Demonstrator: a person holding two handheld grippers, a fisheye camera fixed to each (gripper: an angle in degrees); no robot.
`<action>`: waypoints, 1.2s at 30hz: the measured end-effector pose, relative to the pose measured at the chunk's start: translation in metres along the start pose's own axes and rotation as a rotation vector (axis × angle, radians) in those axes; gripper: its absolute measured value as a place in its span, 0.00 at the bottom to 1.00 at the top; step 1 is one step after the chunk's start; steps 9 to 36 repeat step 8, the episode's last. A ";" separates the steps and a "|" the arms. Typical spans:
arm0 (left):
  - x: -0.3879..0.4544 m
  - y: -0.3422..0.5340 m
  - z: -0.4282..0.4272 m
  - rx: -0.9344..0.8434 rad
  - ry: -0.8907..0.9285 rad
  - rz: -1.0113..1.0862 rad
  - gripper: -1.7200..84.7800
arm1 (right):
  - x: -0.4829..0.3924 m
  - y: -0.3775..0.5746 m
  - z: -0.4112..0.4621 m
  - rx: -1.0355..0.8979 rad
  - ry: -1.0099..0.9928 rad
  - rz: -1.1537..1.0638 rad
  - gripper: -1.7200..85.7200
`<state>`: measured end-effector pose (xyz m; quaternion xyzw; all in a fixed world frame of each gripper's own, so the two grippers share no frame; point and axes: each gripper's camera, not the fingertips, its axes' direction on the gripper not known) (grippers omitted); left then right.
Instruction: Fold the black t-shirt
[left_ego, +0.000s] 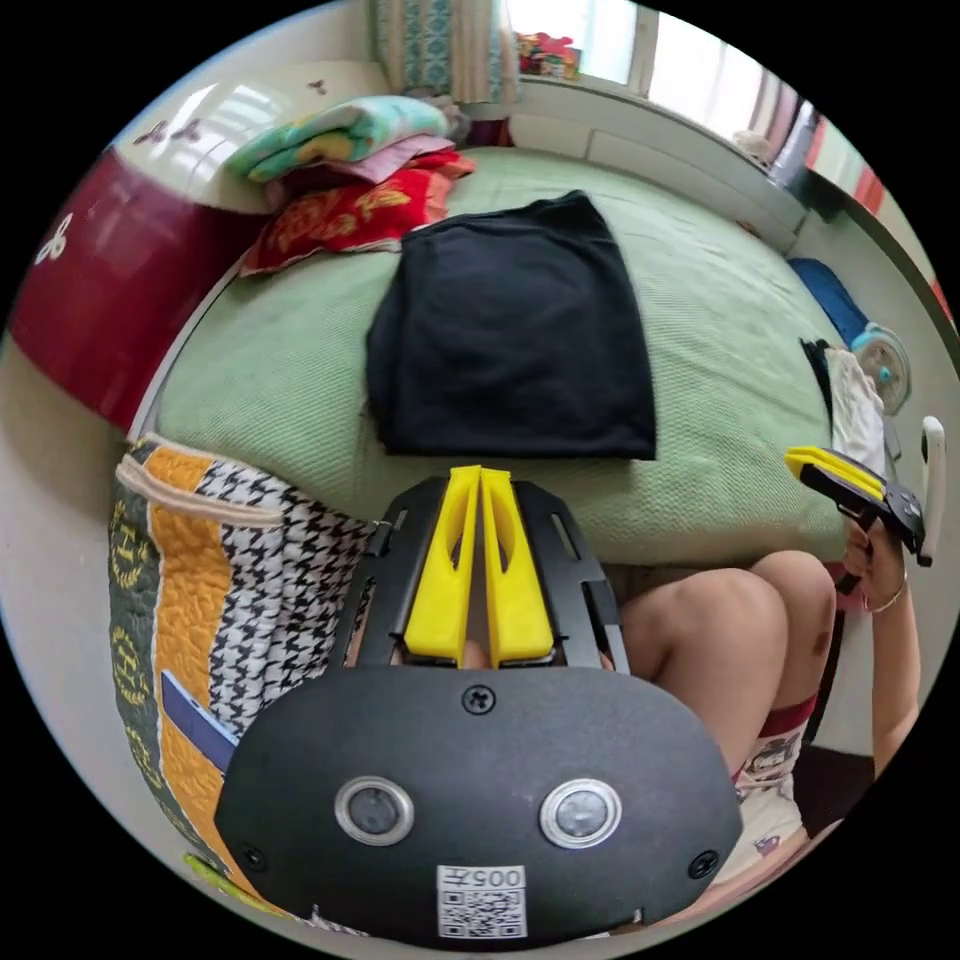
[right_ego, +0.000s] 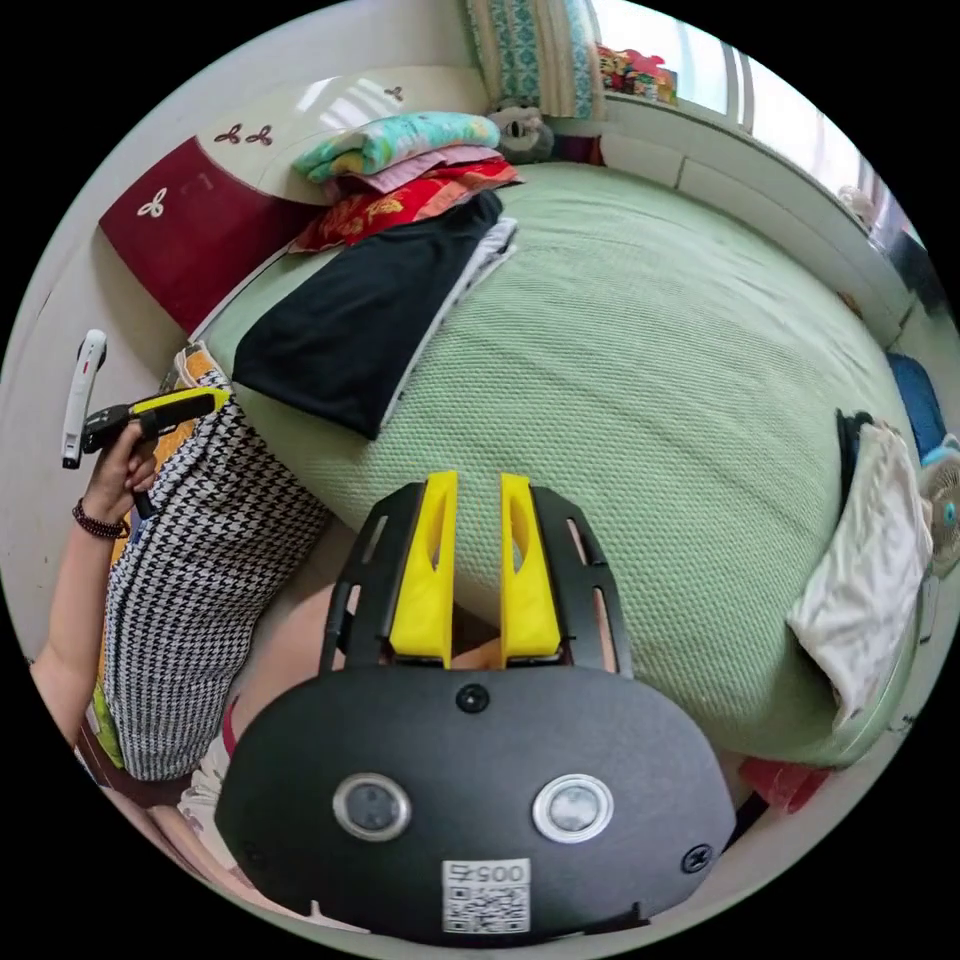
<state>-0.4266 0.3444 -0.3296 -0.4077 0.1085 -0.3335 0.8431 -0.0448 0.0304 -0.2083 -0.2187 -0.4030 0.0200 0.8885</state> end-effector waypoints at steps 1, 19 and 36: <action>0.028 -0.005 0.000 0.022 0.016 0.047 0.01 | 0.016 0.012 -0.010 0.009 0.018 0.031 0.10; 0.188 -0.048 0.005 0.111 0.133 0.282 0.01 | 0.114 0.101 -0.058 0.013 0.166 0.216 0.11; 0.188 -0.048 0.005 0.111 0.133 0.282 0.01 | 0.114 0.101 -0.058 0.013 0.166 0.216 0.11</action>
